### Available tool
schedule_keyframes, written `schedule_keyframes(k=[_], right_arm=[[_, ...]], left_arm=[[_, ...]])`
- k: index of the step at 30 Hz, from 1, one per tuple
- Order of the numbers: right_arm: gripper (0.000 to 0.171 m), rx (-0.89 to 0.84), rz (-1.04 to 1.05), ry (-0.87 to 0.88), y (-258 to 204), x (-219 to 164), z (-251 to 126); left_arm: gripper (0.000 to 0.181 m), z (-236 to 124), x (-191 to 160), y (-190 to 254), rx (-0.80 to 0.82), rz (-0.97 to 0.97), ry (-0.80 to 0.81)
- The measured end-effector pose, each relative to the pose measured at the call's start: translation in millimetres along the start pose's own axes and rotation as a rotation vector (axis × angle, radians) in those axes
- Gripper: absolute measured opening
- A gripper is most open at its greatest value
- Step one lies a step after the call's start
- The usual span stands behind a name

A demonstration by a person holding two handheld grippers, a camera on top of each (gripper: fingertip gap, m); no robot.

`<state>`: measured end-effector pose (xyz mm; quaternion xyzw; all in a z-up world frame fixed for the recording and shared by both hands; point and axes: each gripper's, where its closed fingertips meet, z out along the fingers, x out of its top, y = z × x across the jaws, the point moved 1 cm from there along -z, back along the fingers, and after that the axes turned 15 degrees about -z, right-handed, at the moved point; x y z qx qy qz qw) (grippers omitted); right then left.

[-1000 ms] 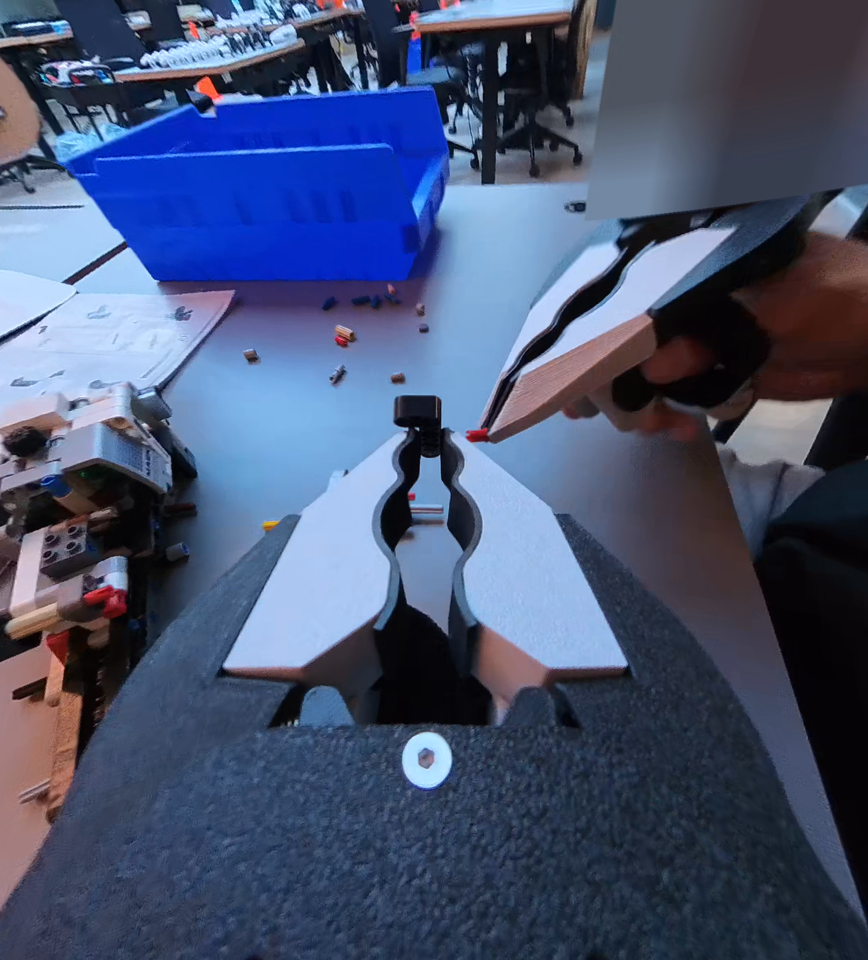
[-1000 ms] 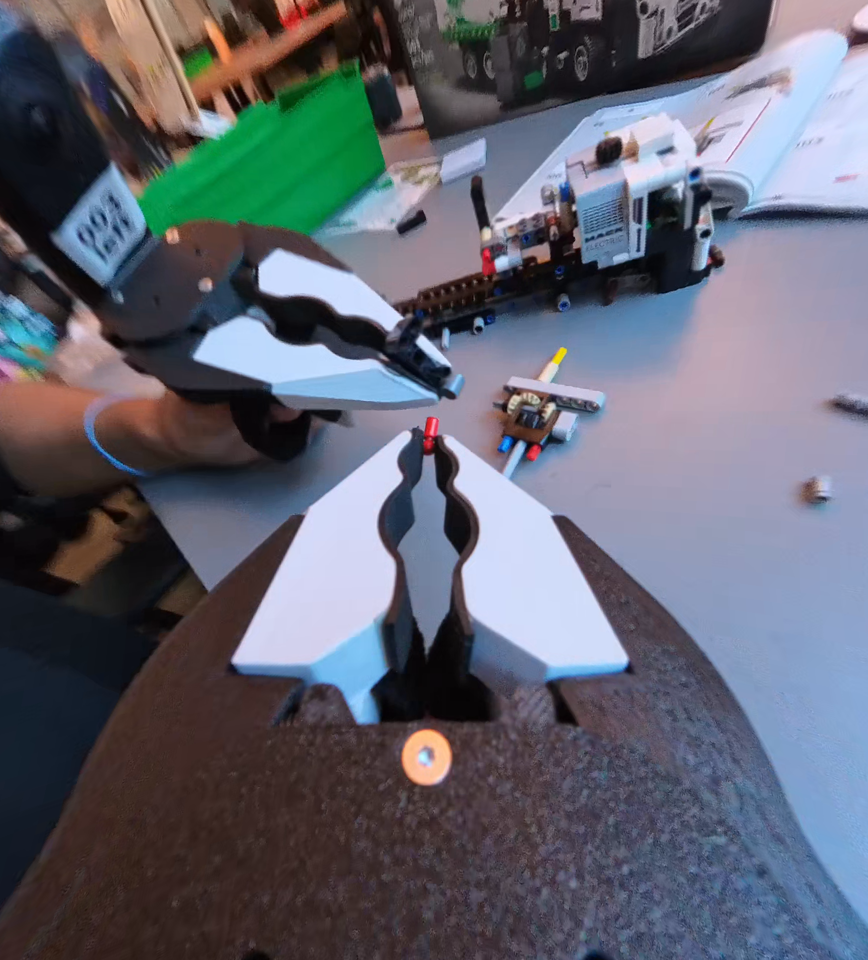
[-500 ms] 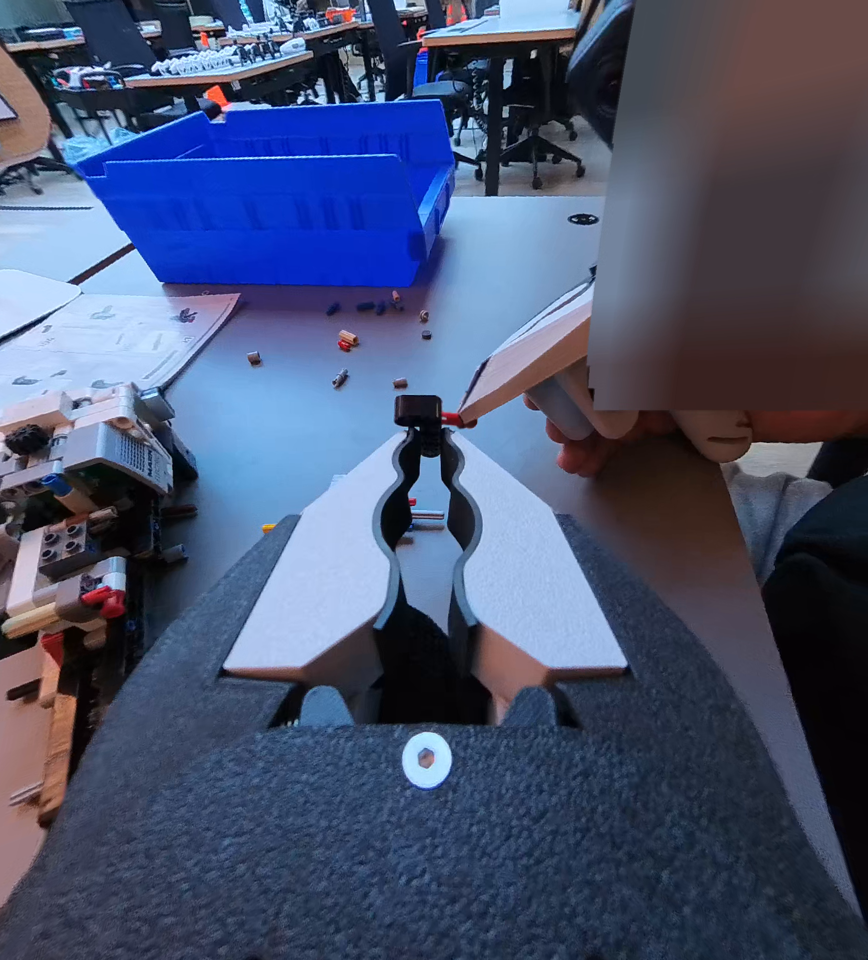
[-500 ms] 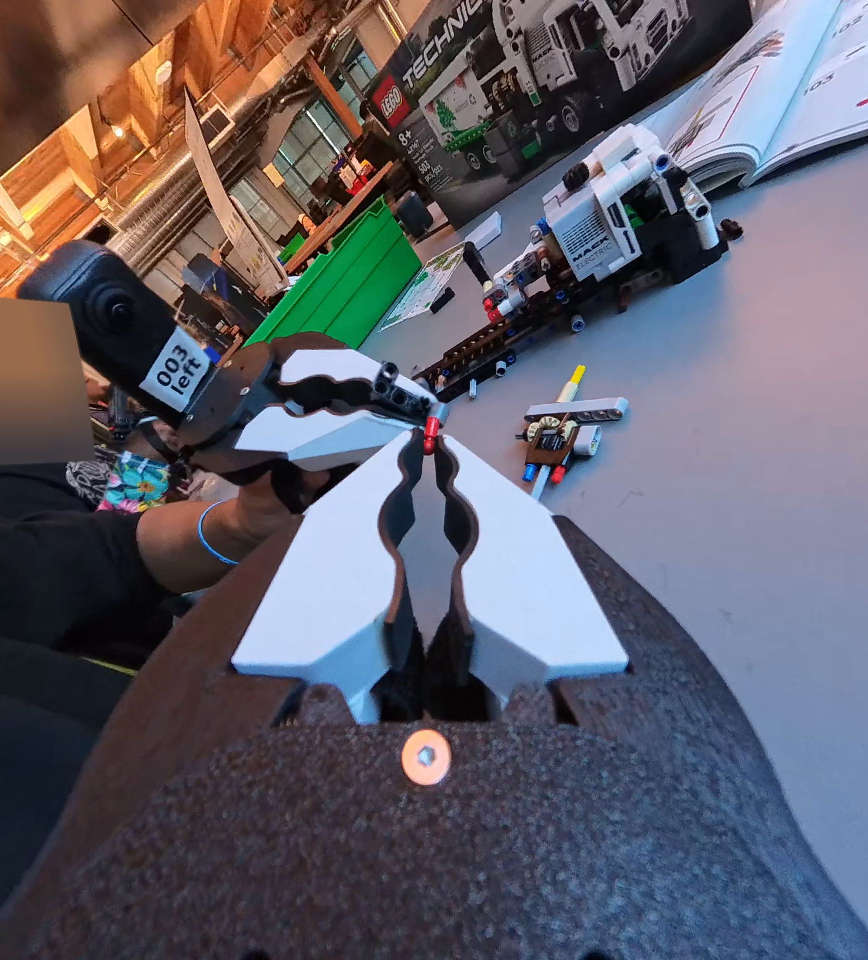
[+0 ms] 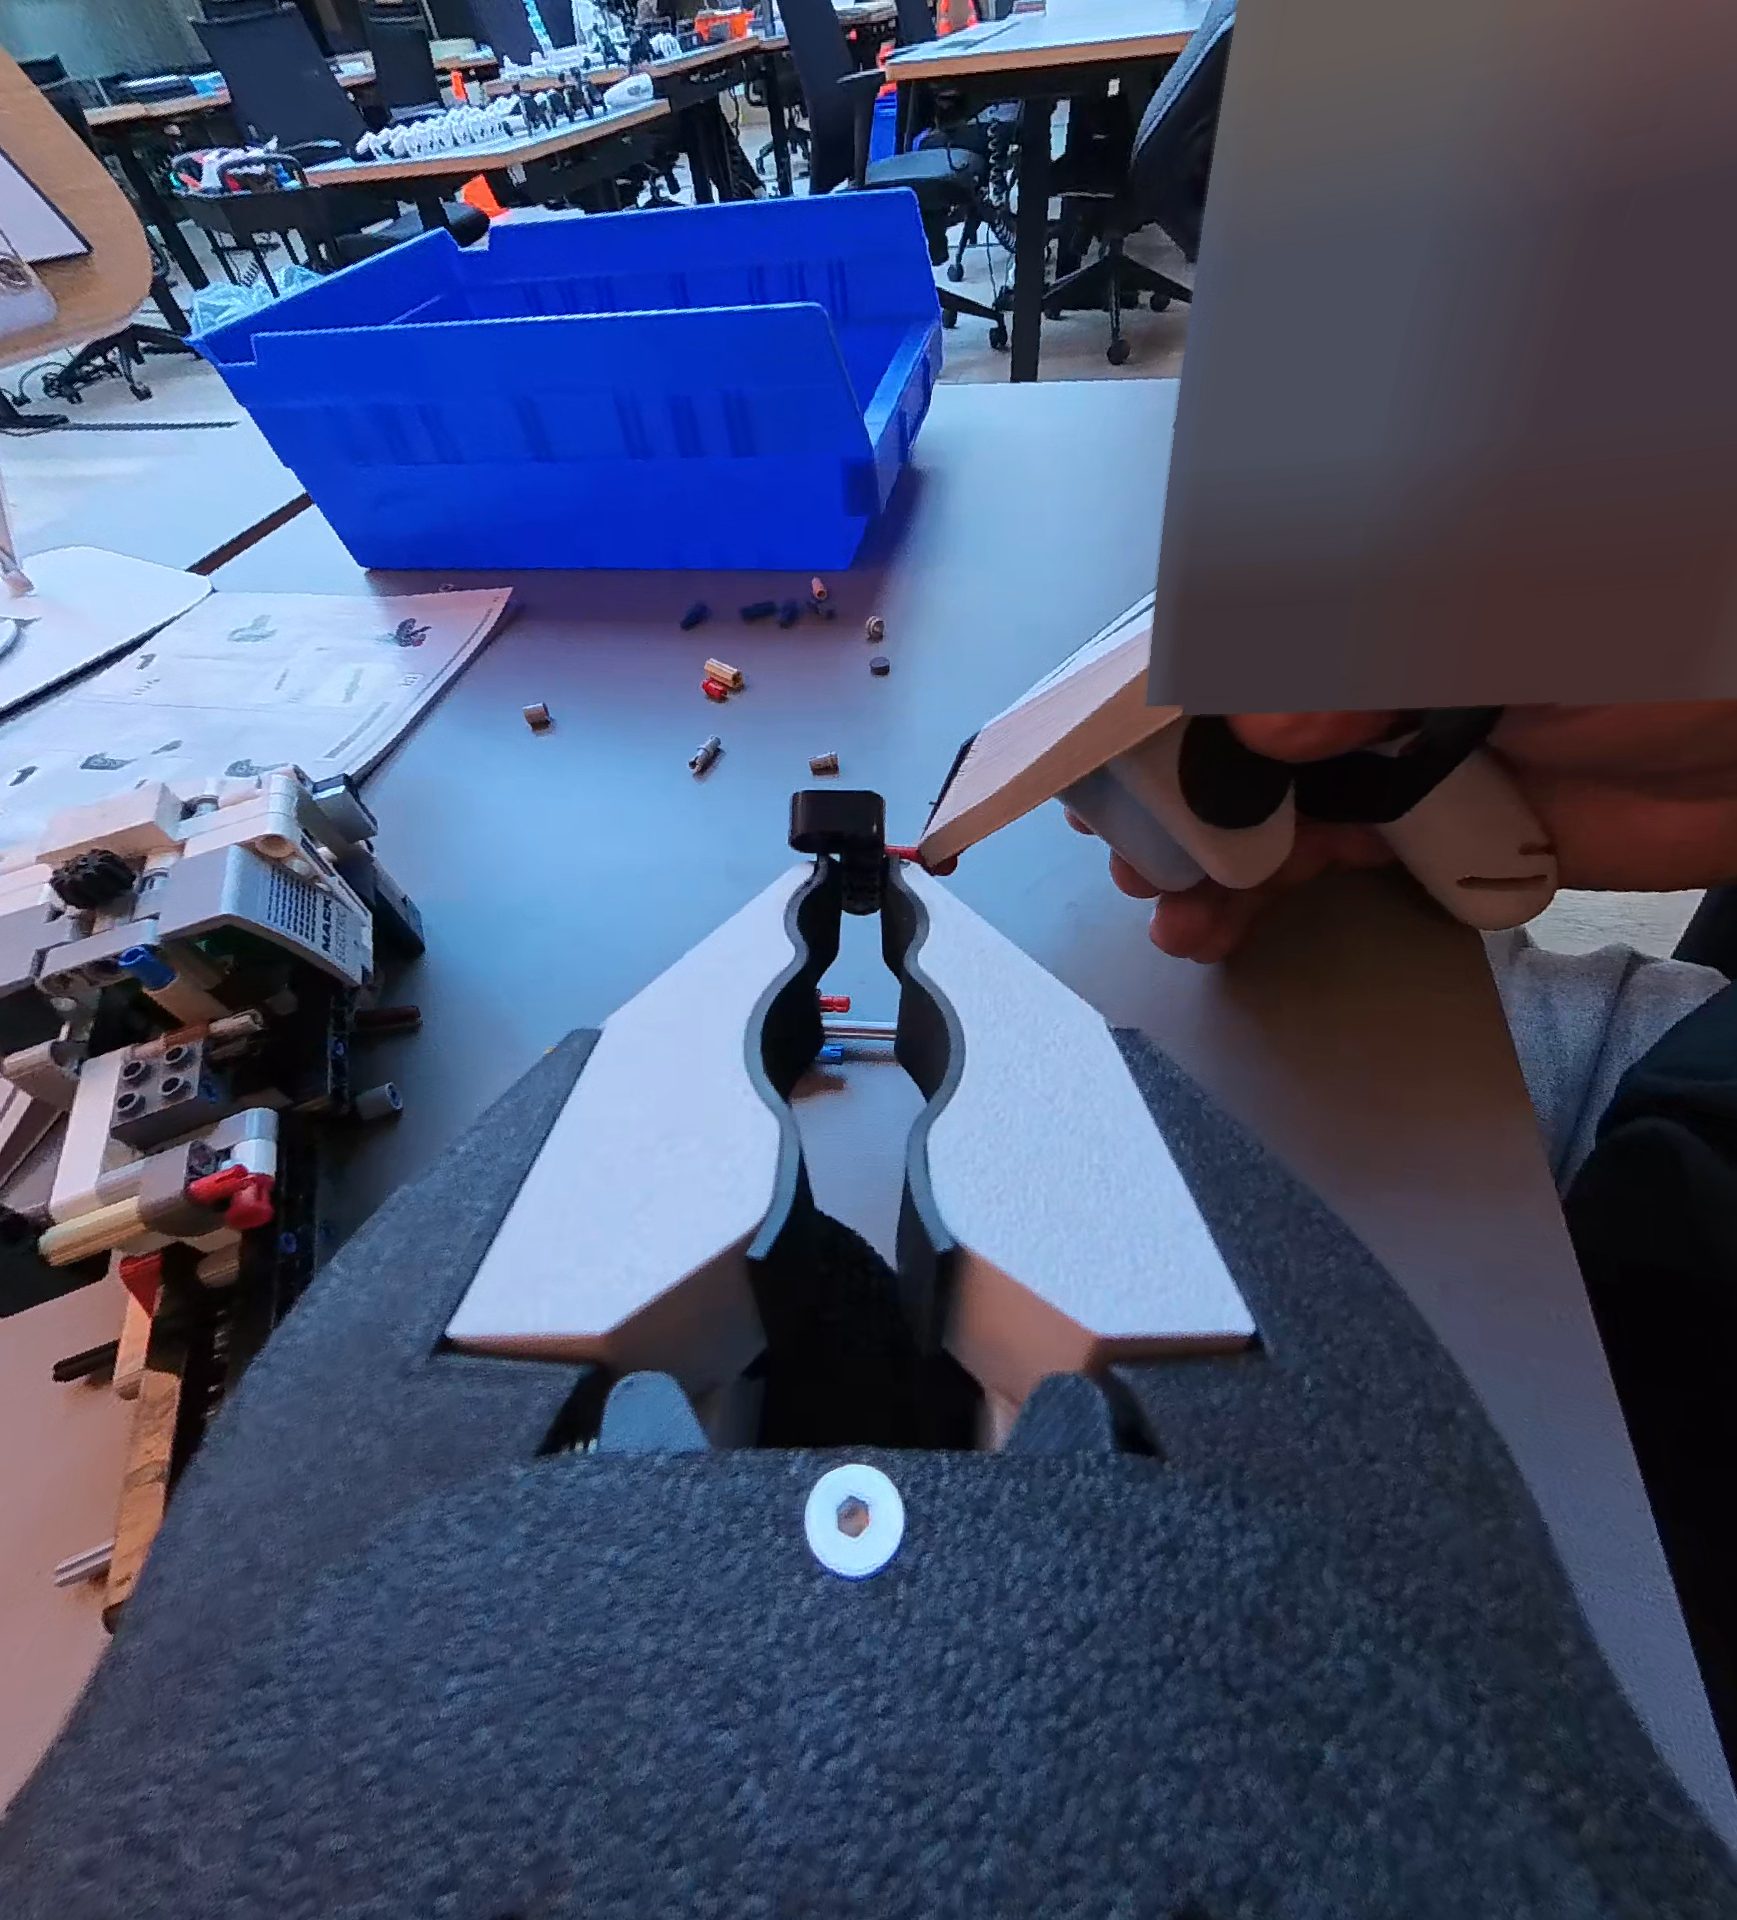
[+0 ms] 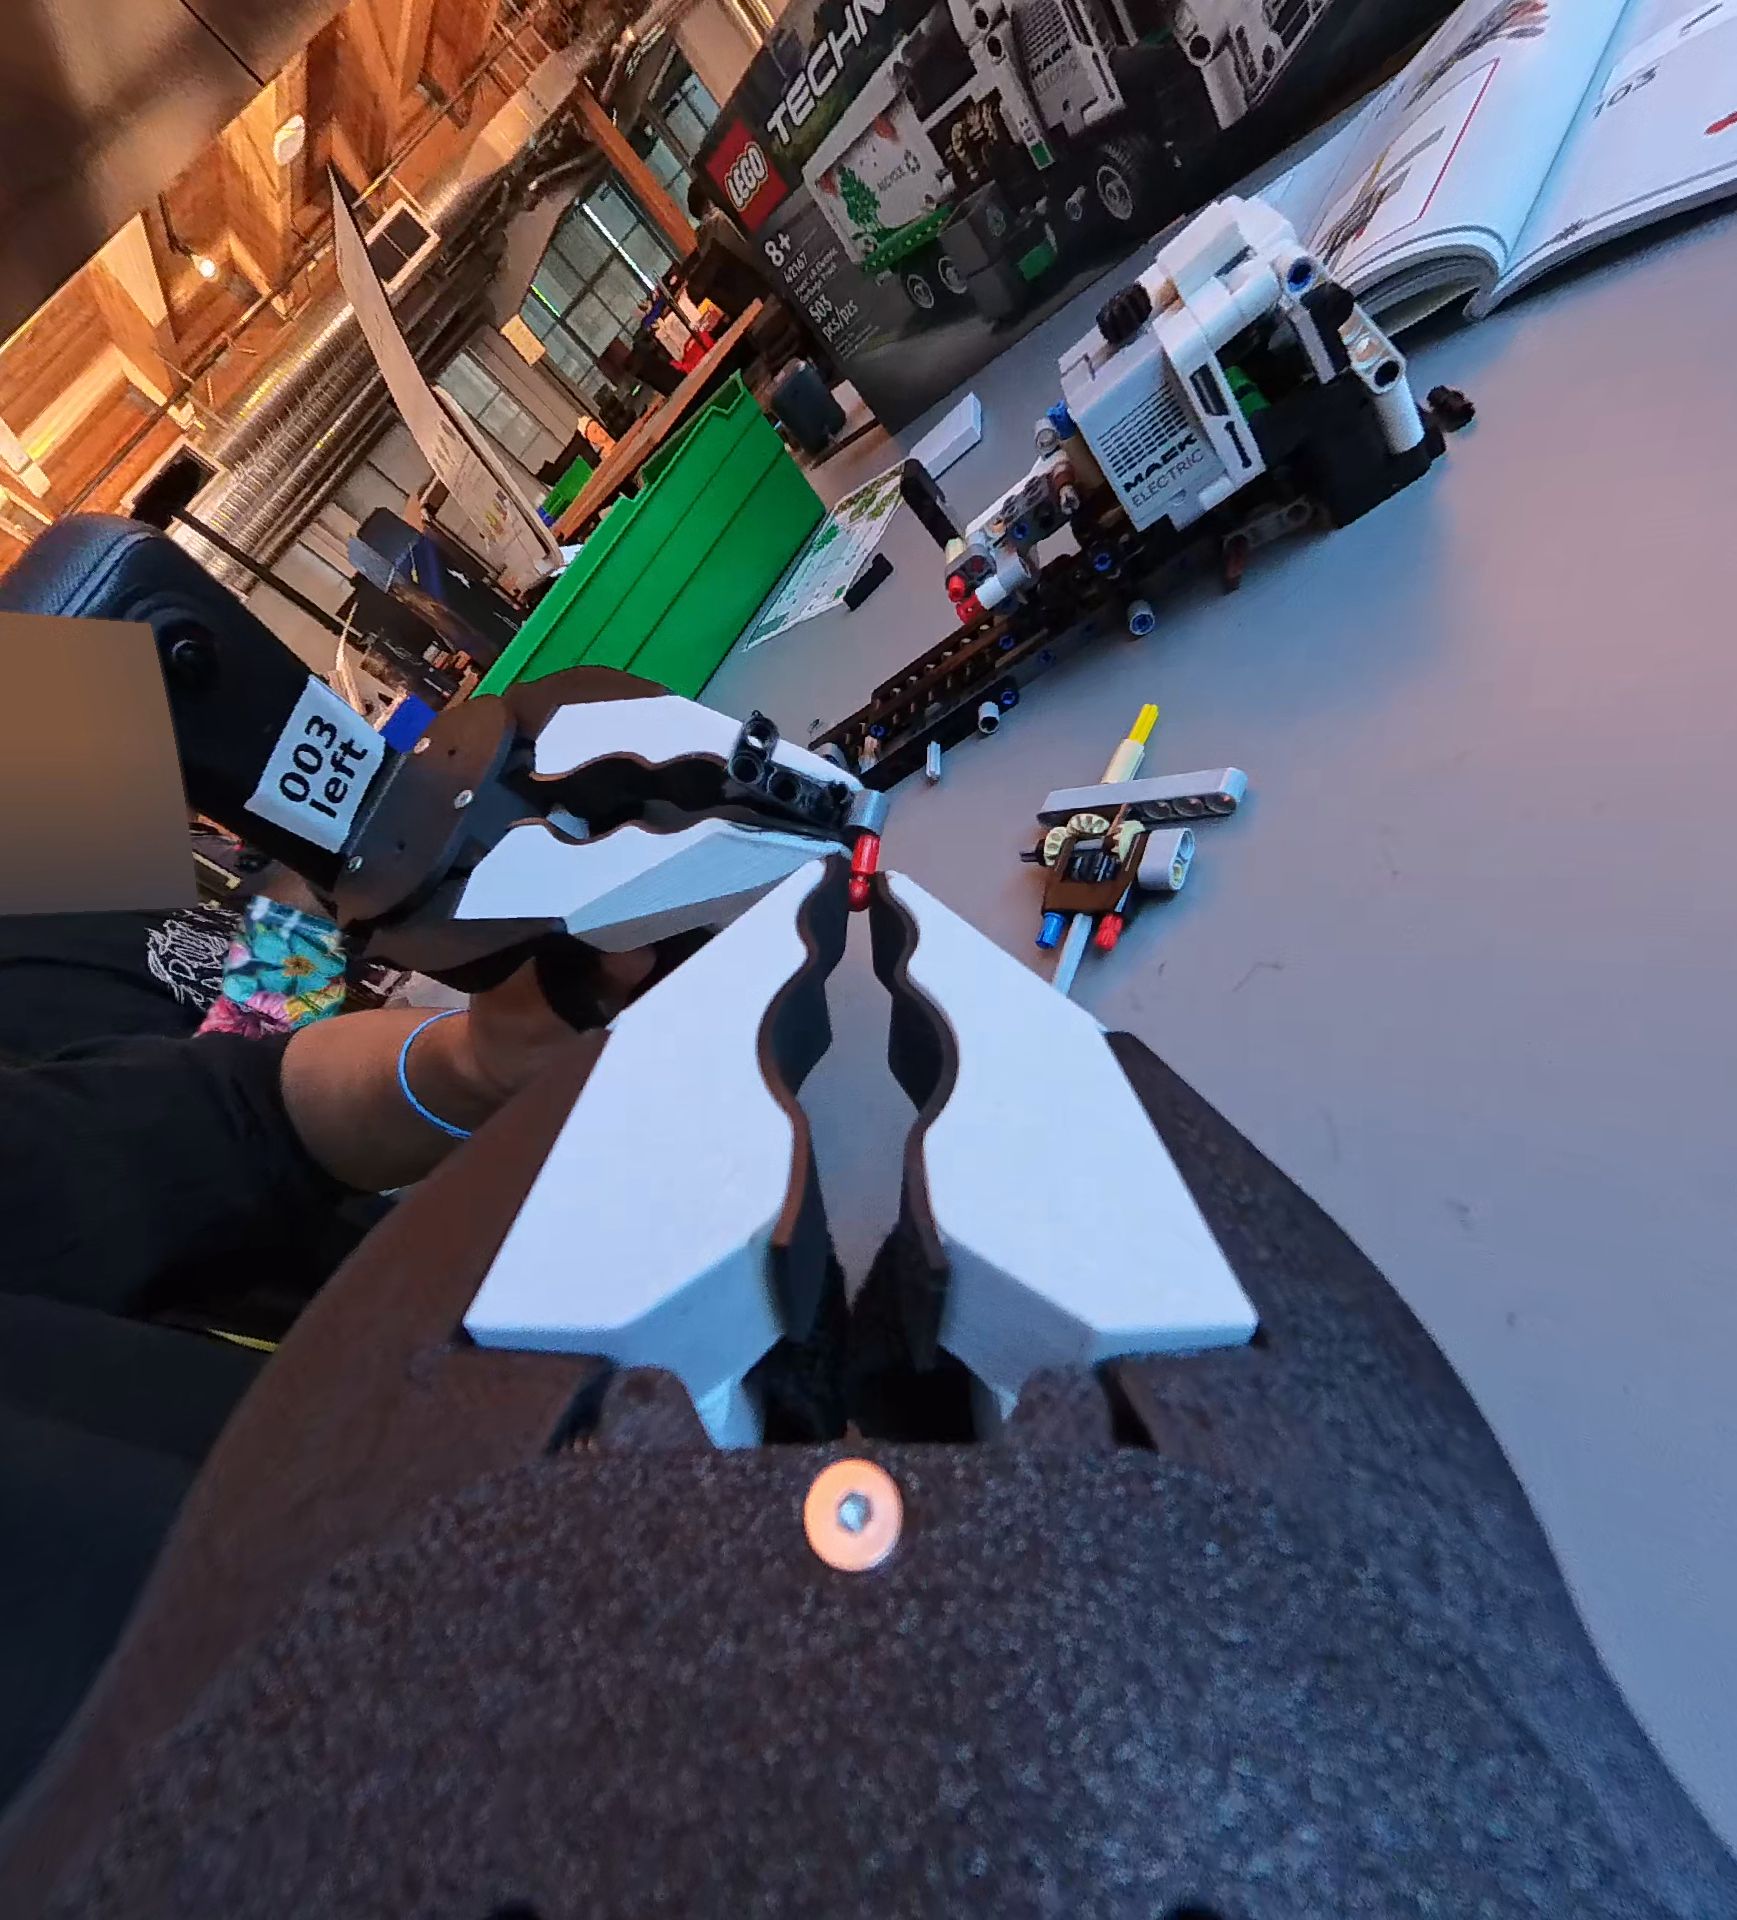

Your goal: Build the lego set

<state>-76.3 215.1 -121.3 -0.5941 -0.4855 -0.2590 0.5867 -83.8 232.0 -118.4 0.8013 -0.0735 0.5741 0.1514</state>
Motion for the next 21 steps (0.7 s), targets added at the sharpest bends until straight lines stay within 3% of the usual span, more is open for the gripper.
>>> schedule_keyframes(k=[21], right_arm=[[0.003,0.016,-0.002,-0.005,-0.1,-2.0,-0.6]], left_arm=[[0.005,1.0,-2.0,3.8,0.015,0.047,-0.010]])
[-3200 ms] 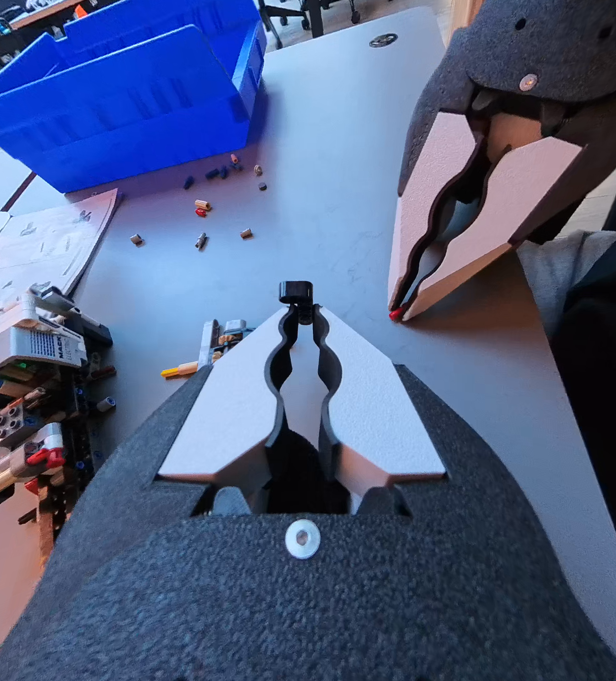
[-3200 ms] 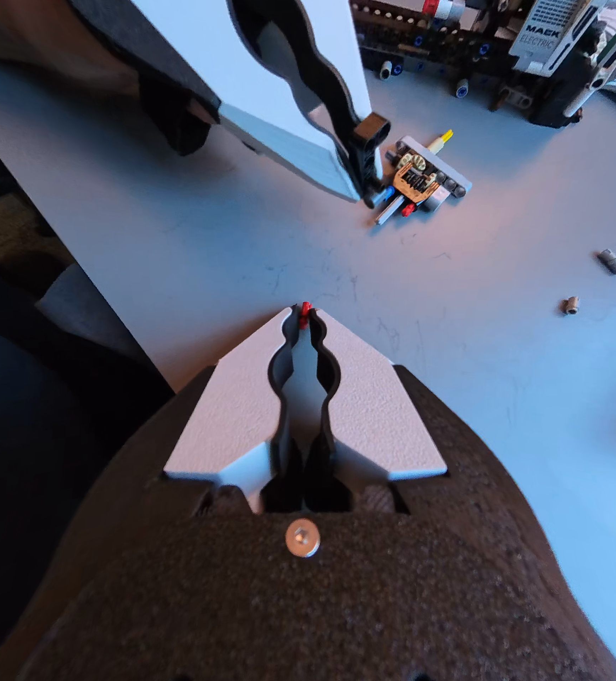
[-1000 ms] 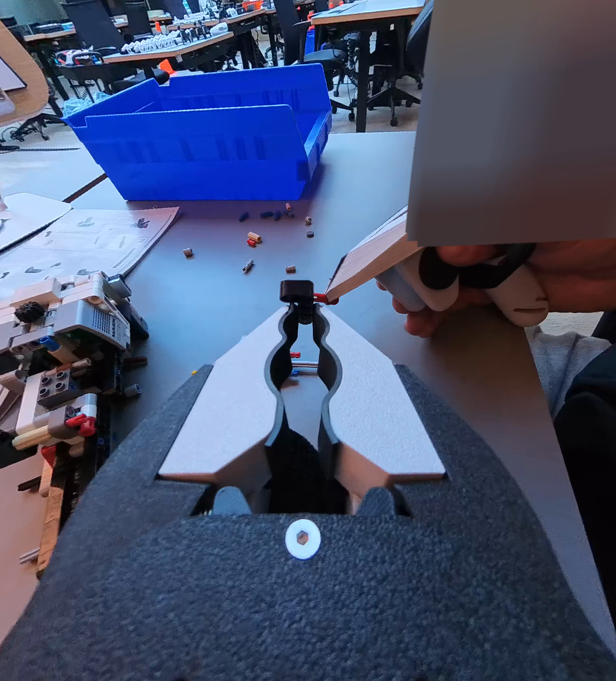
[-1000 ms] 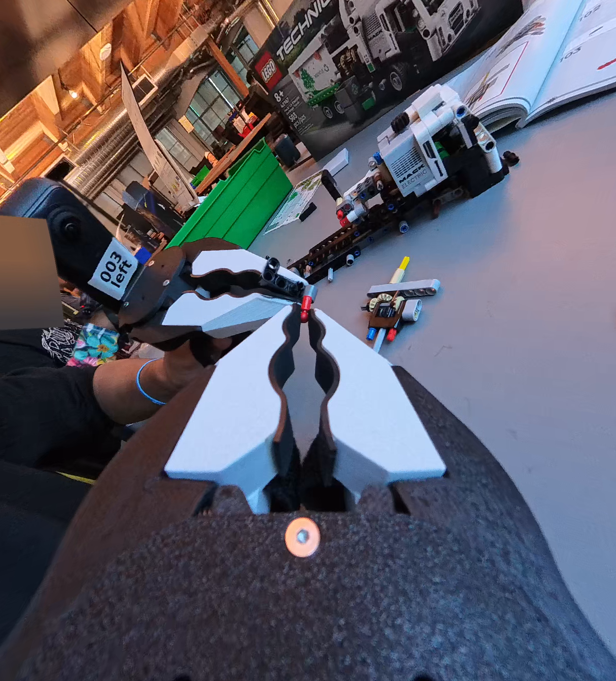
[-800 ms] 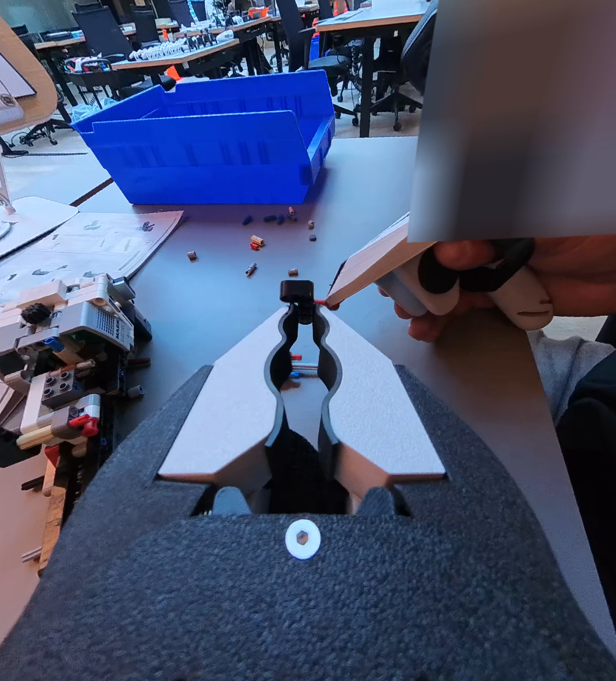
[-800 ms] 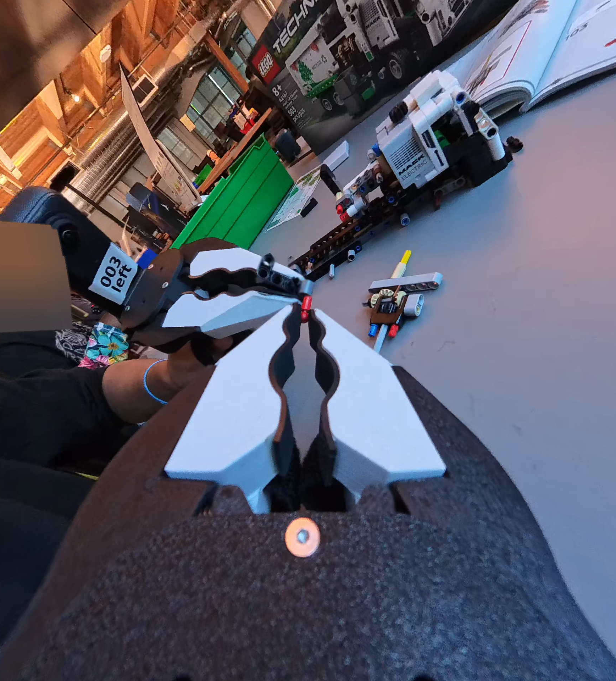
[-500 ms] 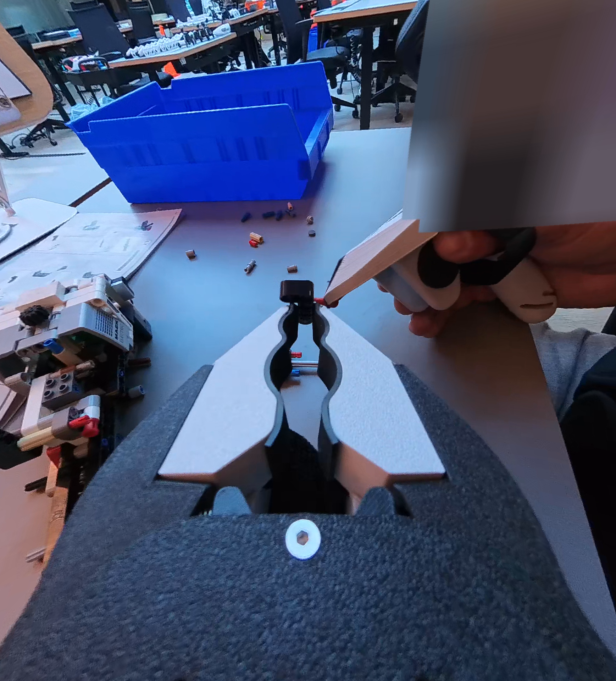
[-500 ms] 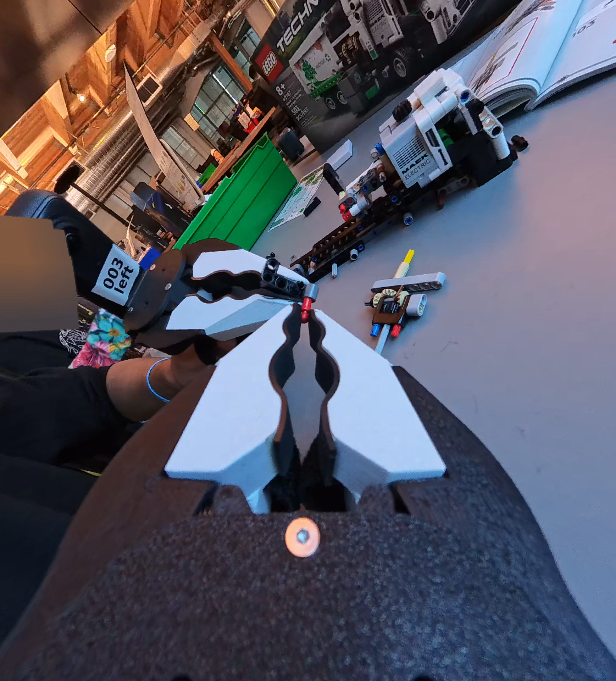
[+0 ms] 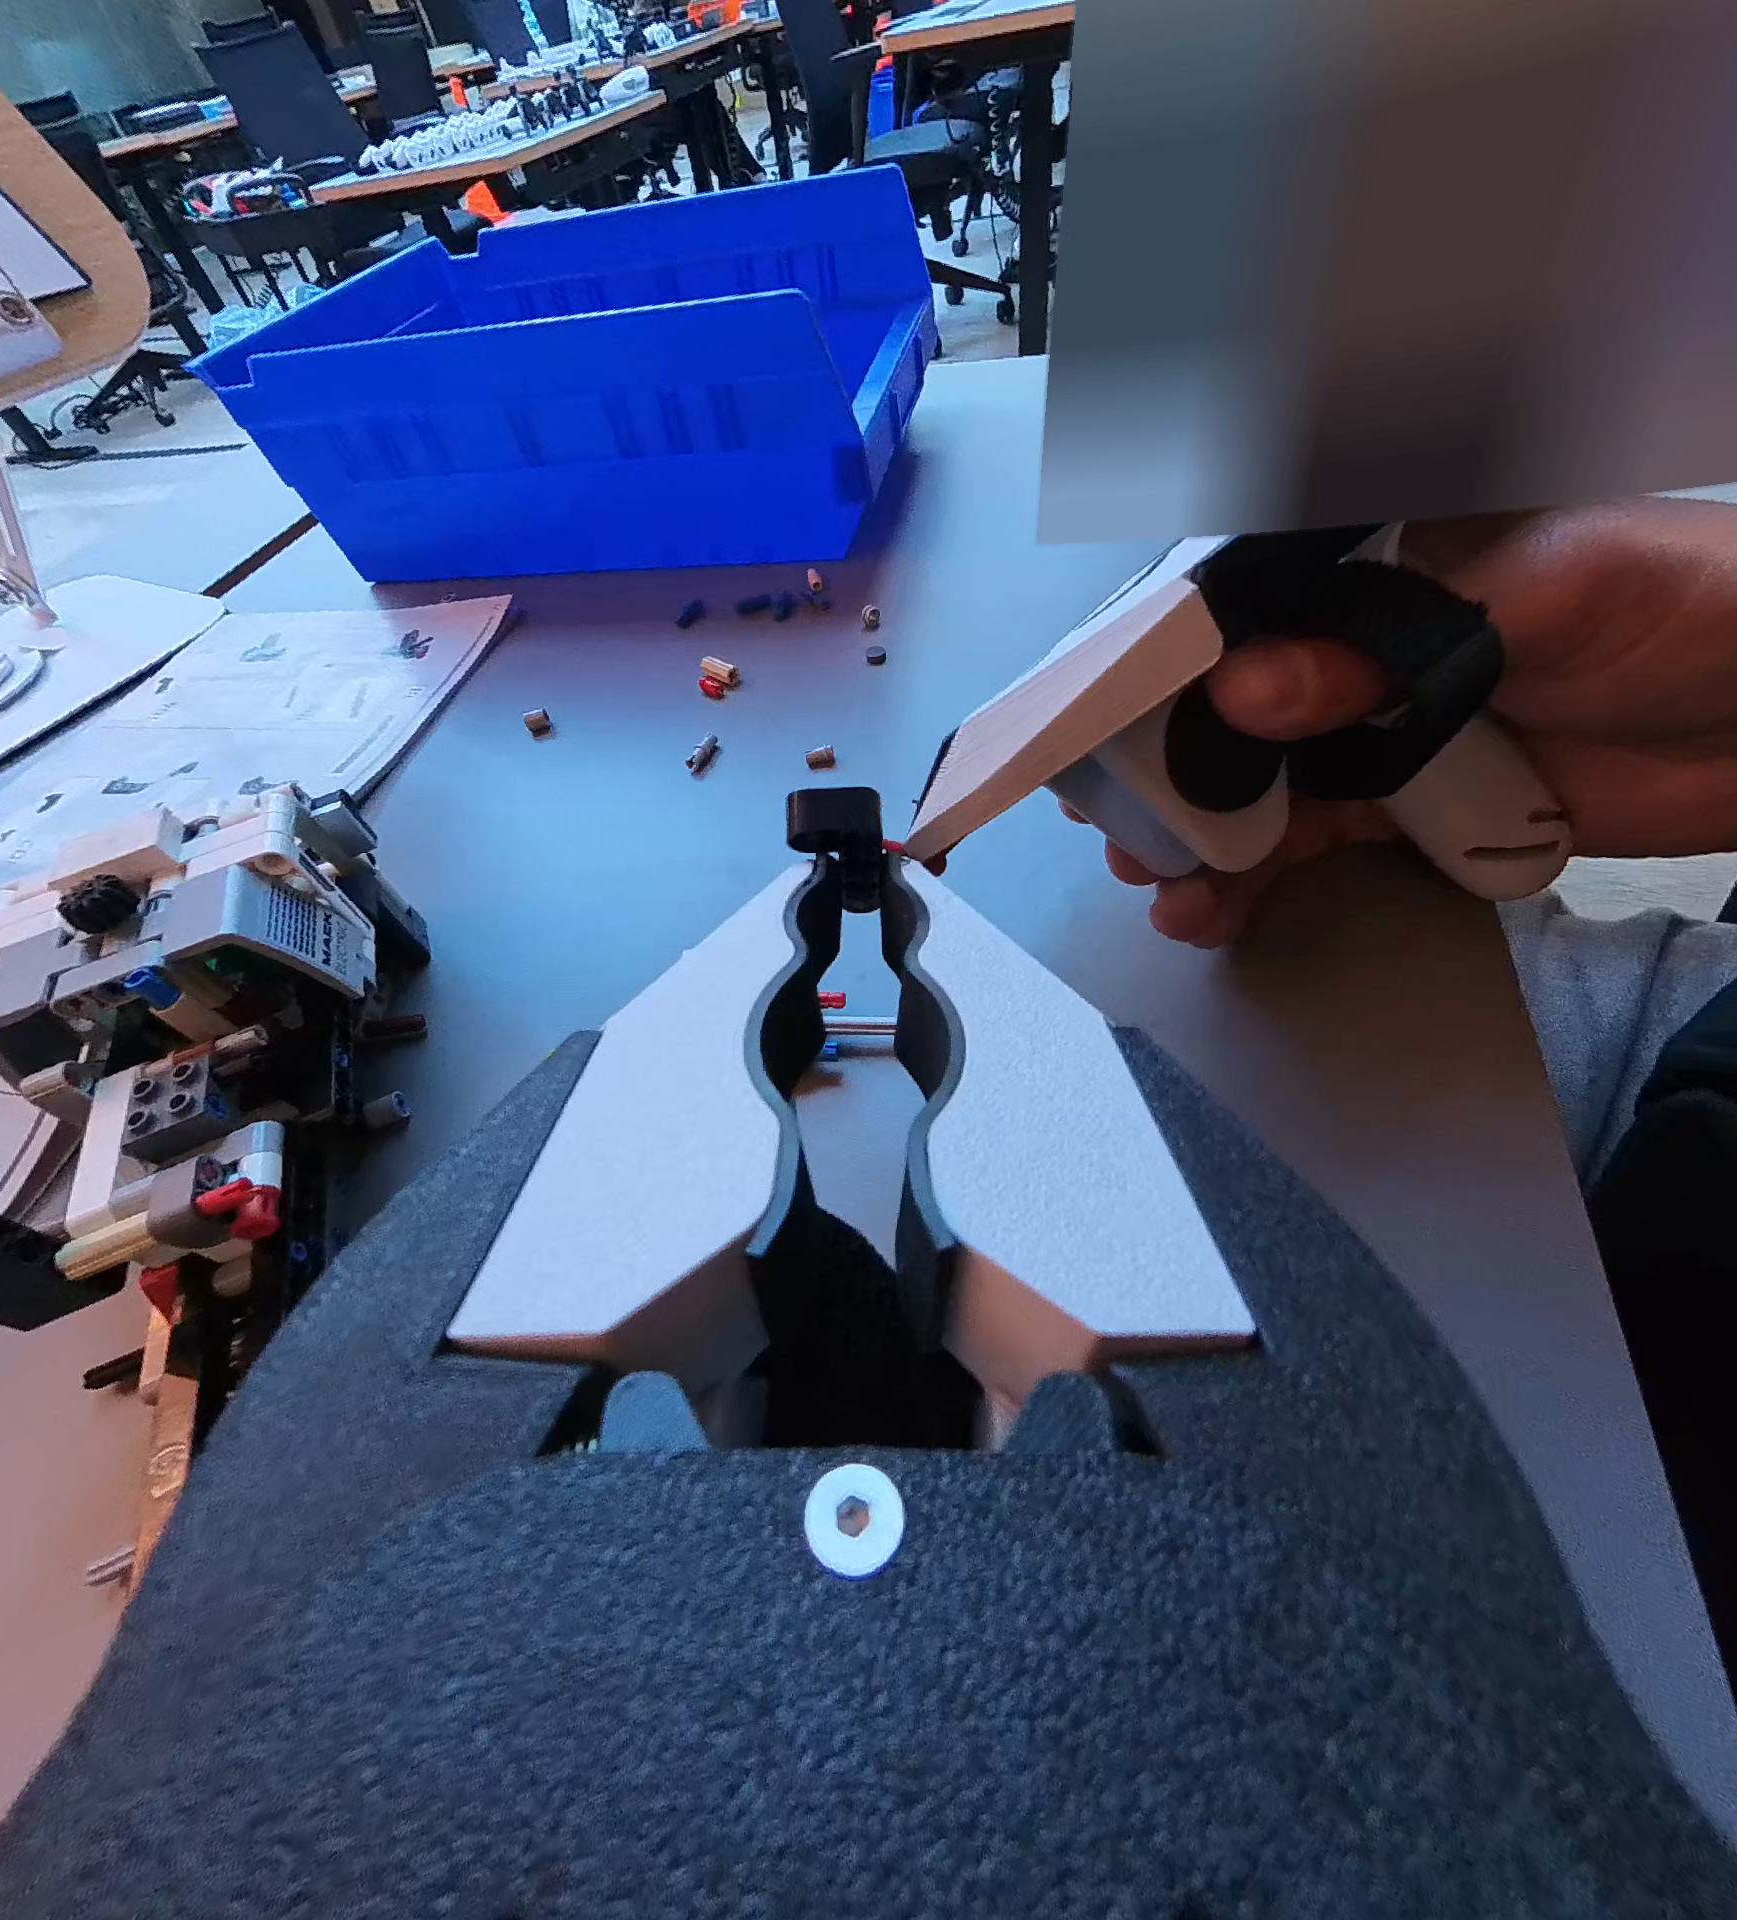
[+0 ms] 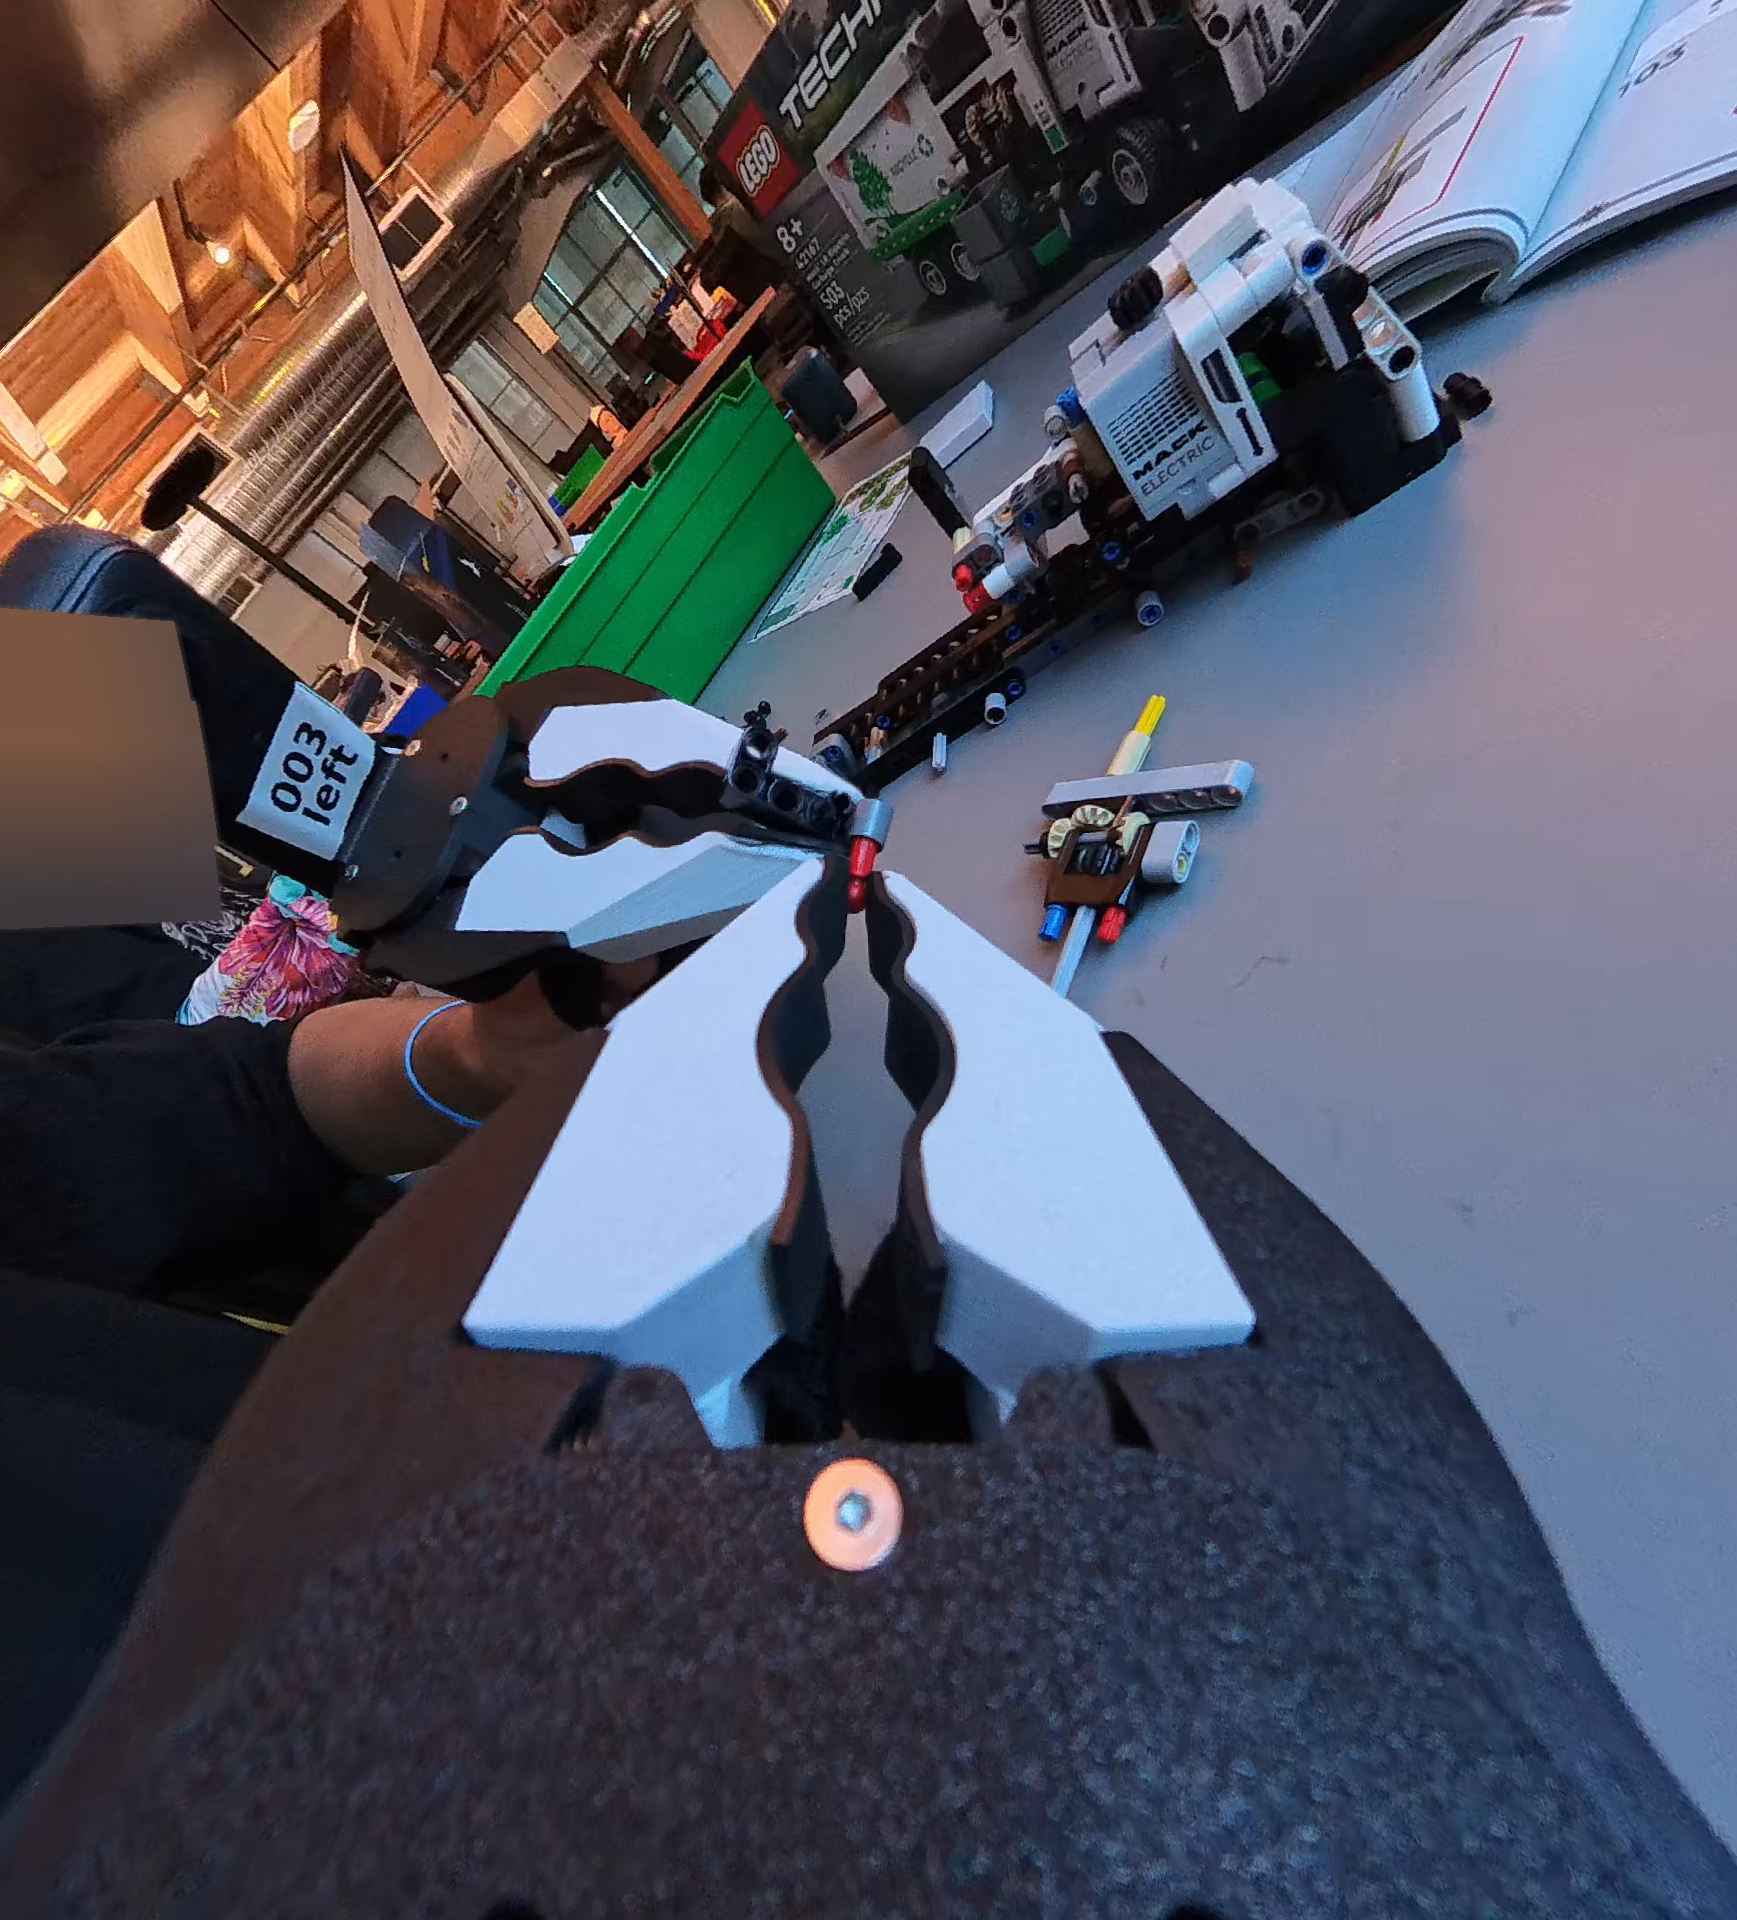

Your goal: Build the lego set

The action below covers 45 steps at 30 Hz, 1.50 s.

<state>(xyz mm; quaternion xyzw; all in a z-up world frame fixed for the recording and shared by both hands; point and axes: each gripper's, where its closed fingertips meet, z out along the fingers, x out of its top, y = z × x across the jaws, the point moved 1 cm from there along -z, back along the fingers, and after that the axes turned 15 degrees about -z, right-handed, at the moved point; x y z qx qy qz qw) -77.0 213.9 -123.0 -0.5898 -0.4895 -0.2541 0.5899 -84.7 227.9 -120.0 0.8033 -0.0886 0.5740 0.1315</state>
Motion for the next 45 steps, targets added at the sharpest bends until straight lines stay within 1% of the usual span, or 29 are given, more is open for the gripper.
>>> schedule_keyframes(k=[7,13,23,33,39,45], right_arm=[[0.002,0.039,0.019,-0.010,-1.9,-1.6,-1.5],[0.002,0.126,0.069,-0.049,-6.9,-5.9,-3.4],[0.002,0.268,0.173,-0.119,-14.5,-11.9,-6.7],[0.002,0.165,0.096,-0.111,-7.5,-13.4,-3.4],[0.002,0.133,0.080,-0.102,-4.5,-12.7,-2.5],[0.002,0.117,0.071,-0.102,-3.4,-13.0,-2.0]], left_arm=[[0.005,-0.9,-0.7,2.8,-0.014,0.089,0.002],[0.005,-3.9,-2.7,7.5,-0.072,0.204,0.002],[0.005,-9.5,-7.9,13.7,-0.219,0.240,-0.015],[0.005,-4.6,-11.1,8.8,-0.175,0.192,-0.041],[0.005,-1.8,-11.4,6.6,-0.147,0.141,-0.055],[0.005,-1.1,-12.8,9.6,-0.145,0.145,-0.062]])
